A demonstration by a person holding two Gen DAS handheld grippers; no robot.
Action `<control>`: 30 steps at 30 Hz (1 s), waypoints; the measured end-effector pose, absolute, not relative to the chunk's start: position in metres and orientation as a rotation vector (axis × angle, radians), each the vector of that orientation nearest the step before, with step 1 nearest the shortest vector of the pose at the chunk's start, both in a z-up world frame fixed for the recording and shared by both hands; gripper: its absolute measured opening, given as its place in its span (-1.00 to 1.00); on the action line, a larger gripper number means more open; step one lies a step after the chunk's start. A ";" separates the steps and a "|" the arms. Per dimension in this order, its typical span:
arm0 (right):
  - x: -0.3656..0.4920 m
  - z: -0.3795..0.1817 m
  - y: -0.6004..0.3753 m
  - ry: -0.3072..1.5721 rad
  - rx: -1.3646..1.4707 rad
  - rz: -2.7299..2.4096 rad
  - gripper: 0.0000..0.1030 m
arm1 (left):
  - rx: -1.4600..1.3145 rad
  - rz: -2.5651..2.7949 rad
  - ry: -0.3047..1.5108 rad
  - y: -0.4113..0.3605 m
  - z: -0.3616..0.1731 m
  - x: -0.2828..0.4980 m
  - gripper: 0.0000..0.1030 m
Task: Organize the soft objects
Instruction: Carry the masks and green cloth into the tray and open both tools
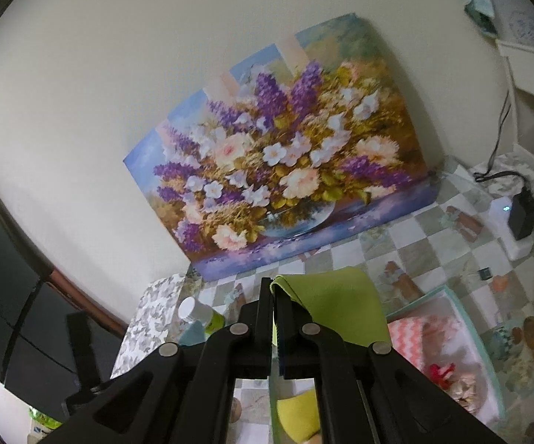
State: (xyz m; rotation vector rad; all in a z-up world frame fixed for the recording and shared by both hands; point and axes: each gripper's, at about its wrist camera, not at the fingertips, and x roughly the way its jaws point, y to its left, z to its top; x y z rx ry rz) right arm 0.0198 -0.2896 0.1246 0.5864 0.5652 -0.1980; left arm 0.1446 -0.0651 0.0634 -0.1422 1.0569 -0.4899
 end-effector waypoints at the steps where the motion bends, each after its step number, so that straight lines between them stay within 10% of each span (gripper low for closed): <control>1: 0.018 0.127 -0.291 0.569 0.579 -0.214 -0.97 | -0.135 -0.505 1.053 -0.069 0.066 0.141 -0.71; 30: 0.000 0.075 -0.327 0.911 0.588 -0.515 -0.93 | 0.111 -0.774 1.407 -0.183 -0.006 0.034 -0.70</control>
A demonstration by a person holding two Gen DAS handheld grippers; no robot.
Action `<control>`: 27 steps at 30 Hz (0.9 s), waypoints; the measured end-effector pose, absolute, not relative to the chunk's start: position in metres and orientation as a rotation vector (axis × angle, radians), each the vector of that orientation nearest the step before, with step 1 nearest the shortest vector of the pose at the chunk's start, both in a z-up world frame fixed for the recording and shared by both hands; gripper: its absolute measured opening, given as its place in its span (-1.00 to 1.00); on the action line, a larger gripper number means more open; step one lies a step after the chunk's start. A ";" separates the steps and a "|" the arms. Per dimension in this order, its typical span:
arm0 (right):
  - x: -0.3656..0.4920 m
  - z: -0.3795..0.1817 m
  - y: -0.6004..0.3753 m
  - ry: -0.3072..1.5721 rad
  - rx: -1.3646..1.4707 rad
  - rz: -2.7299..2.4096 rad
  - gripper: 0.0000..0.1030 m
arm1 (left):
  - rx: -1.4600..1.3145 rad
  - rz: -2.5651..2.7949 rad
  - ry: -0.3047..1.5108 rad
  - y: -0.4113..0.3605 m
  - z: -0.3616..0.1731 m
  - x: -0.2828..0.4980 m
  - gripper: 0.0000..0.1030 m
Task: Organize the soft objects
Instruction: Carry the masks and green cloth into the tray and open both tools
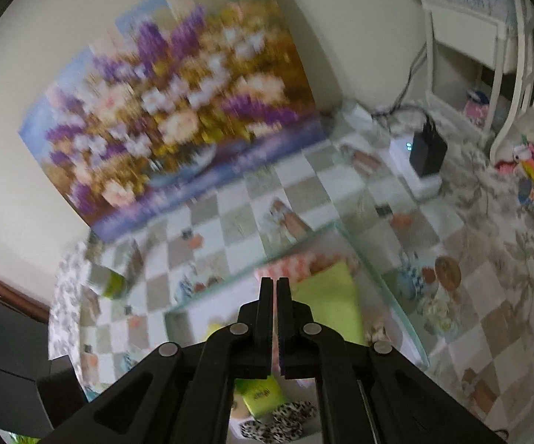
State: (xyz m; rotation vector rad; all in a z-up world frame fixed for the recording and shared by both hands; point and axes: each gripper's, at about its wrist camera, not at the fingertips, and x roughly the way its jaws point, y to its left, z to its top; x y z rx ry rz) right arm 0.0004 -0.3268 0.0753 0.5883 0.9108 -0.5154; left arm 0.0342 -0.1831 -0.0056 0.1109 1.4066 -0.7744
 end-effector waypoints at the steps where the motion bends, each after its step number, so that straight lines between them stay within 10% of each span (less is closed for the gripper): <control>1: 0.002 0.071 -0.327 0.929 0.587 -0.523 -0.90 | 0.115 -0.771 1.410 -0.184 -0.006 0.034 -0.70; 17: 0.013 0.037 -0.330 1.088 0.525 -0.638 -0.89 | 0.101 -0.679 1.437 -0.169 -0.006 0.044 0.12; 27: 0.018 0.023 -0.331 1.116 0.512 -0.678 0.00 | 0.059 -0.607 1.396 -0.151 0.003 0.060 0.58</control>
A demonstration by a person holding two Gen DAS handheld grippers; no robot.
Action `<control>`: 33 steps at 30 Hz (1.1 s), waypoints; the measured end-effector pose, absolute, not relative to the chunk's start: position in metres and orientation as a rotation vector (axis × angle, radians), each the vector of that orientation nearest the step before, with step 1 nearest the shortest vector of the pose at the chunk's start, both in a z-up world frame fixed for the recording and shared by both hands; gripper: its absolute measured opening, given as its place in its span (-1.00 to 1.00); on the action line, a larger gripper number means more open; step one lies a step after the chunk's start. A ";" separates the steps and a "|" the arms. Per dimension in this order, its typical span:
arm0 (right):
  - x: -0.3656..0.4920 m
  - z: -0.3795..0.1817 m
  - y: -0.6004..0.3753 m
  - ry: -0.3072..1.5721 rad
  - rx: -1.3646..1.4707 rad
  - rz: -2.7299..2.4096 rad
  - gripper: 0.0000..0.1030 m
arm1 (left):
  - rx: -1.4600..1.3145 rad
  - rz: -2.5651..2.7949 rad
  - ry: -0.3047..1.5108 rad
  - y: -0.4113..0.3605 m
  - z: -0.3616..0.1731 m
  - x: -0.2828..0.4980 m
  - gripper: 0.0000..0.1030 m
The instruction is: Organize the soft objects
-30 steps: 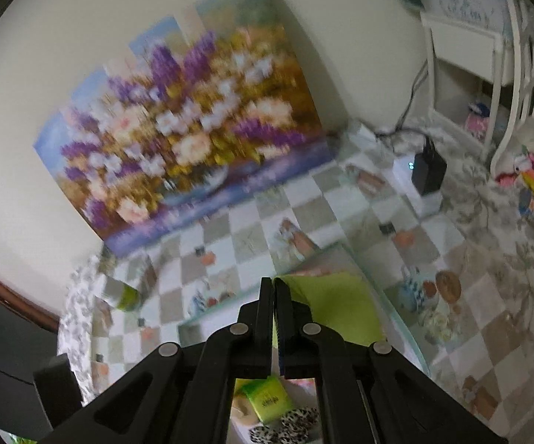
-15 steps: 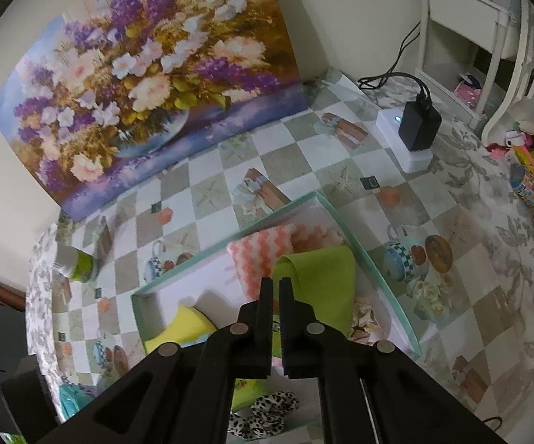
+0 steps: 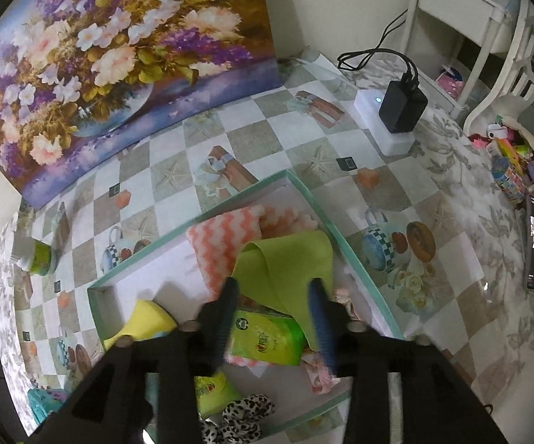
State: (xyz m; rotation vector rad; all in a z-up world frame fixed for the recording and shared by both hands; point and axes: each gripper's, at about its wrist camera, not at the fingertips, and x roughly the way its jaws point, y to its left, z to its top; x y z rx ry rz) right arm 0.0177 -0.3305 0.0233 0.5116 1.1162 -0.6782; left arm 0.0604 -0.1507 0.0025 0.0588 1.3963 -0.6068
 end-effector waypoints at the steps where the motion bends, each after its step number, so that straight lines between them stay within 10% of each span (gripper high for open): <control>1: 0.019 0.024 -0.330 1.111 0.508 -0.679 0.09 | 0.052 -0.596 1.392 -0.148 0.003 0.063 0.67; 16: 0.041 0.025 -0.317 1.062 0.447 -0.605 0.91 | 0.016 -0.398 1.320 -0.122 -0.010 0.092 1.00; 33: 0.021 0.044 -0.314 1.046 0.478 -0.610 0.92 | 0.039 -0.545 1.446 -0.140 -0.024 0.061 1.00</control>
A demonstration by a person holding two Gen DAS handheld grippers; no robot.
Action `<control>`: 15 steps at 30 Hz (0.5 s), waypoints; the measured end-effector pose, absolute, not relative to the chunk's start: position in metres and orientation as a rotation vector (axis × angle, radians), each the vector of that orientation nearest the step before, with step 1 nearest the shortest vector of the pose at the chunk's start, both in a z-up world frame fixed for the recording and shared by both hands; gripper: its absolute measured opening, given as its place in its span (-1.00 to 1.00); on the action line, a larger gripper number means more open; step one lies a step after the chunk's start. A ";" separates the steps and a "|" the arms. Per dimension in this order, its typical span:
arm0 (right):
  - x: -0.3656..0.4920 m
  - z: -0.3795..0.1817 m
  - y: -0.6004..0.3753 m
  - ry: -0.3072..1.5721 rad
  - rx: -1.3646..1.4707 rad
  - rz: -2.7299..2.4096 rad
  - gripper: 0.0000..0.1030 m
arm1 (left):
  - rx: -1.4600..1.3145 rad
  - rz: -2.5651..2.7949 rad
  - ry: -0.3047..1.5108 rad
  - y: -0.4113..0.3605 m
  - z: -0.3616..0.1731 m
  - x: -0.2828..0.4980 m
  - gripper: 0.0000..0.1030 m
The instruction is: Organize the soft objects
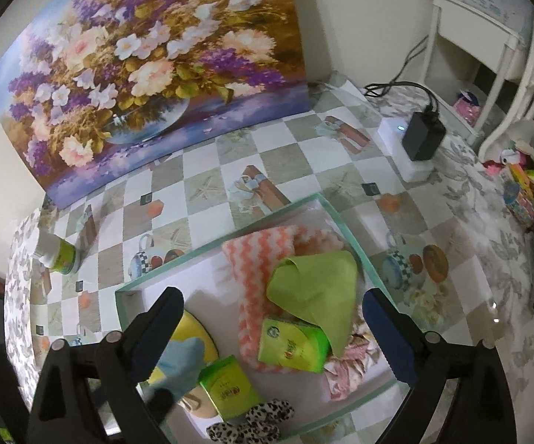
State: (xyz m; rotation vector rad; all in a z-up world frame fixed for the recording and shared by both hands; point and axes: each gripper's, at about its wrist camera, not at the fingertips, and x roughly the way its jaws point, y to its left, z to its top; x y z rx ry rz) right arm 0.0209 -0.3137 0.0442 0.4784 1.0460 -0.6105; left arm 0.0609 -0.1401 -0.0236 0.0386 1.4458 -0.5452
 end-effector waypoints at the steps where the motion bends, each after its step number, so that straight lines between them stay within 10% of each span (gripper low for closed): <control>1: 0.018 0.046 -0.314 1.044 0.482 -0.614 0.92 | 0.039 -0.549 1.443 -0.139 -0.022 0.059 1.00; 15: -0.021 0.071 -0.311 0.987 0.508 -0.634 0.92 | -0.170 -0.637 1.401 -0.107 0.005 0.053 1.00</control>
